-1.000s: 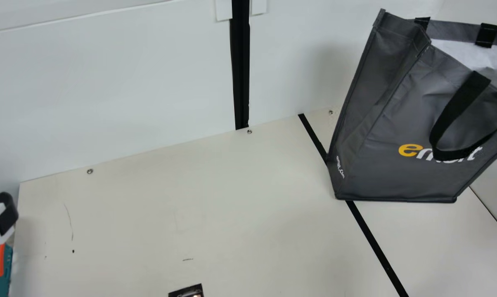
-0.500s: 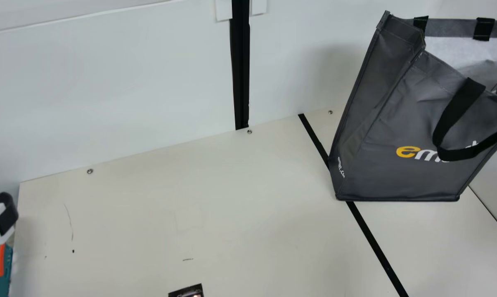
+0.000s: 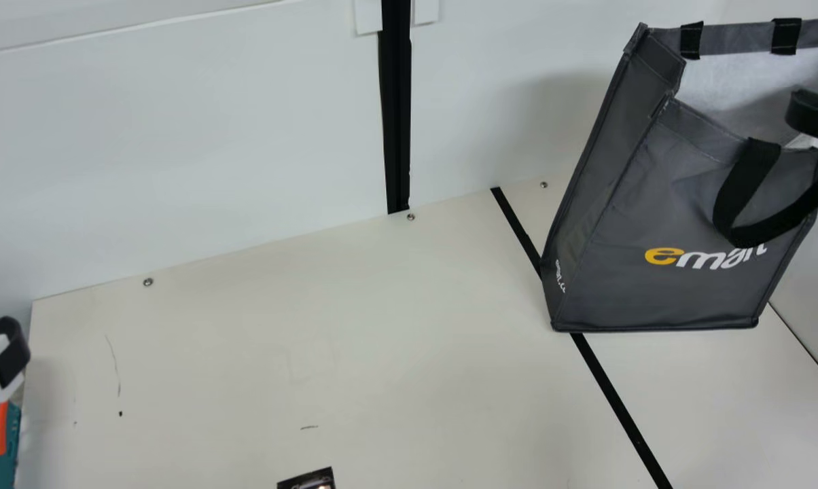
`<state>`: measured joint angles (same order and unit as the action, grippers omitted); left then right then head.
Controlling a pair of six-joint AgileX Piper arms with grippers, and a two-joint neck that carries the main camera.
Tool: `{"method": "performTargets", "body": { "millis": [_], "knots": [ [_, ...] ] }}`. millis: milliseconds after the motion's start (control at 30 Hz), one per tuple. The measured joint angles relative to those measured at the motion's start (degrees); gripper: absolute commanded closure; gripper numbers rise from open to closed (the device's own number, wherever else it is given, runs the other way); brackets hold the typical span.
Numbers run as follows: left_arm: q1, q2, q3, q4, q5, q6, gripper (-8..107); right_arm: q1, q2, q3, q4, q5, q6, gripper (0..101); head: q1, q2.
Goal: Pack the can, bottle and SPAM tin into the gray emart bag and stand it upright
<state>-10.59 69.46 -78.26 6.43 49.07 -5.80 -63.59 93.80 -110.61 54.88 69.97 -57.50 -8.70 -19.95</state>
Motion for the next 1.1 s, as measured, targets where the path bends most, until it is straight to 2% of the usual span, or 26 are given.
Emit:
{"method": "performTargets", "body": {
  "millis": [633,1100],
  "knots": [
    [0.0,0.0,0.0,0.0,0.0,0.0,9,6.0,-2.2,-7.1,1.1,0.0,2.1,6,0.0,0.0],
    [0.0,0.0,0.0,0.0,0.0,0.0,9,15.0,-3.8,-8.7,-1.8,0.0,4.7,6,0.0,0.0]
  ]
}}
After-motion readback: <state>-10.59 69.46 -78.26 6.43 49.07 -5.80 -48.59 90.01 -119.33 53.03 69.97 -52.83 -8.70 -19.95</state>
